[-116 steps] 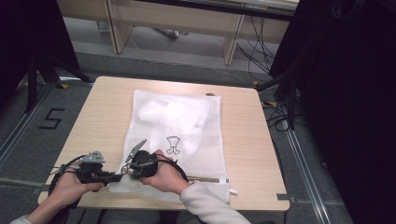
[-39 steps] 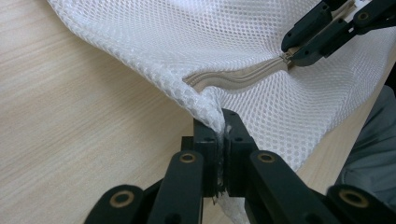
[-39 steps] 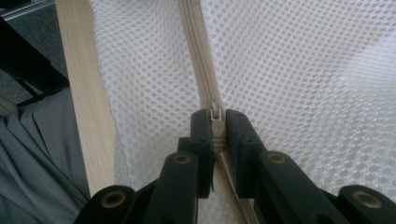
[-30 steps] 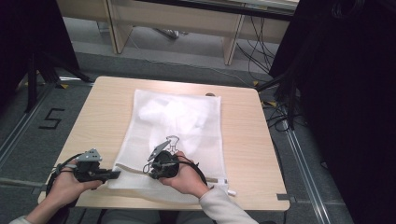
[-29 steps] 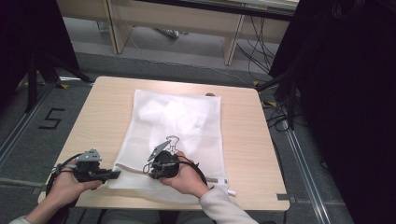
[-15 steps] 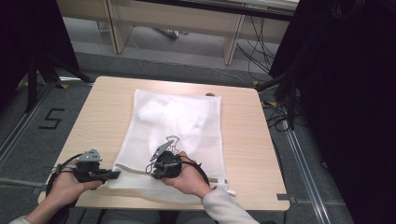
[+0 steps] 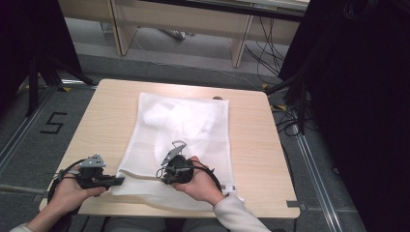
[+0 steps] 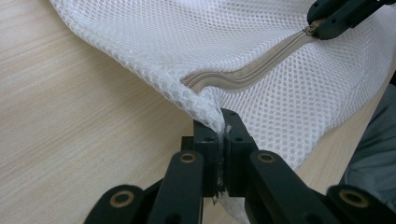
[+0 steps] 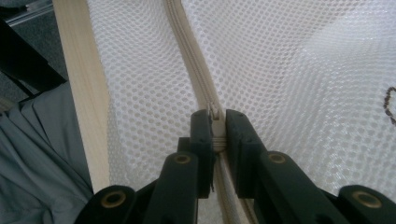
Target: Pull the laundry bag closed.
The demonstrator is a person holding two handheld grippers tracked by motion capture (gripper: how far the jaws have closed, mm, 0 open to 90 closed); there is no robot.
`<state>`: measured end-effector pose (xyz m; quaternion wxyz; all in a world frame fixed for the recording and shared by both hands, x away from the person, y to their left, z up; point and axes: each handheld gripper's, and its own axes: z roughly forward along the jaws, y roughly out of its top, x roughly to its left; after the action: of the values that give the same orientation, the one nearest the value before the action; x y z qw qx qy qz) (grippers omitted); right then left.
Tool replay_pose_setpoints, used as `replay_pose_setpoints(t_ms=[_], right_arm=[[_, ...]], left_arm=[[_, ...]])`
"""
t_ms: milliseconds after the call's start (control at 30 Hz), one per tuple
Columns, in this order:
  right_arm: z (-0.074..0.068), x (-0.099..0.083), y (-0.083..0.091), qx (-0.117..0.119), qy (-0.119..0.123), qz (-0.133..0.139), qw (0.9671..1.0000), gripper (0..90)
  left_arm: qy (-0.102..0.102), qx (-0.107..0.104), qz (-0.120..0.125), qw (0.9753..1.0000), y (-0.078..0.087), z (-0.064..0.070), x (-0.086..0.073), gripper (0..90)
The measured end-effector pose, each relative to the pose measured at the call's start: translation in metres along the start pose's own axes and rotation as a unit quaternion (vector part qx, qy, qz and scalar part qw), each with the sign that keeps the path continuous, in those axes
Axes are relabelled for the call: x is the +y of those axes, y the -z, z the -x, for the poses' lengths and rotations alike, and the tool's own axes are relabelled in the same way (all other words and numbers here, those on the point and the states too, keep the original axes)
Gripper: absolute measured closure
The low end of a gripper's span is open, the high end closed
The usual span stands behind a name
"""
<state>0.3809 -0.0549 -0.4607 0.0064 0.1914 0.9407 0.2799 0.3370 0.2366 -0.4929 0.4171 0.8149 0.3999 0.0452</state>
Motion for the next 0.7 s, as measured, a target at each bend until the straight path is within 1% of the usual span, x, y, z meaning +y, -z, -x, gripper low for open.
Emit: replay_pose_setpoints(t_ms=[267,300,333,367,467,500,600,667,700], right_arm=[[0.0009,-0.002,0.0017,-0.002,-0.002,0.0,1.0,82.2],[0.001,-0.0021,0.002,0.0,-0.002,0.001,1.0,82.2],[0.0011,-0.0022,0.002,-0.002,-0.001,0.001,1.0,82.2],[0.0008,-0.0027,0.0026,-0.001,-0.006,0.003,1.0,82.2],[0.0012,-0.0027,0.0035,-0.003,-0.003,0.003,1.0,82.2],[0.0011,-0.0029,0.003,-0.002,-0.002,0.004,1.0,82.2],[0.0014,-0.0033,0.004,-0.004,-0.002,0.001,1.0,82.2],[0.0019,-0.0039,0.0045,-0.003,-0.005,0.003,1.0,82.2],[0.0024,-0.0051,0.006,-0.004,-0.006,0.003,1.0,82.2]], left_arm=[[0.0,0.001,-0.001,1.0,-0.0001,-0.0001,-0.0002,85.7],[-0.001,0.004,-0.002,1.0,0.0002,0.0,-0.0001,85.7],[0.0,0.002,-0.001,1.0,0.0,-0.0001,-0.0002,85.7],[0.001,0.0,0.001,1.0,-0.0001,-0.0001,-0.0001,85.7],[0.0,0.0,0.0,1.0,-0.0001,-0.0001,-0.0001,85.7],[0.005,0.001,0.0,1.0,-0.0001,0.0003,-0.0002,85.7],[0.002,0.001,0.0,1.0,-0.0001,0.0002,-0.0001,85.7],[0.003,0.003,0.002,1.0,-0.0004,0.0003,-0.0005,85.7],[0.004,0.006,0.008,0.9999,-0.0013,0.0006,-0.0008,85.7]])
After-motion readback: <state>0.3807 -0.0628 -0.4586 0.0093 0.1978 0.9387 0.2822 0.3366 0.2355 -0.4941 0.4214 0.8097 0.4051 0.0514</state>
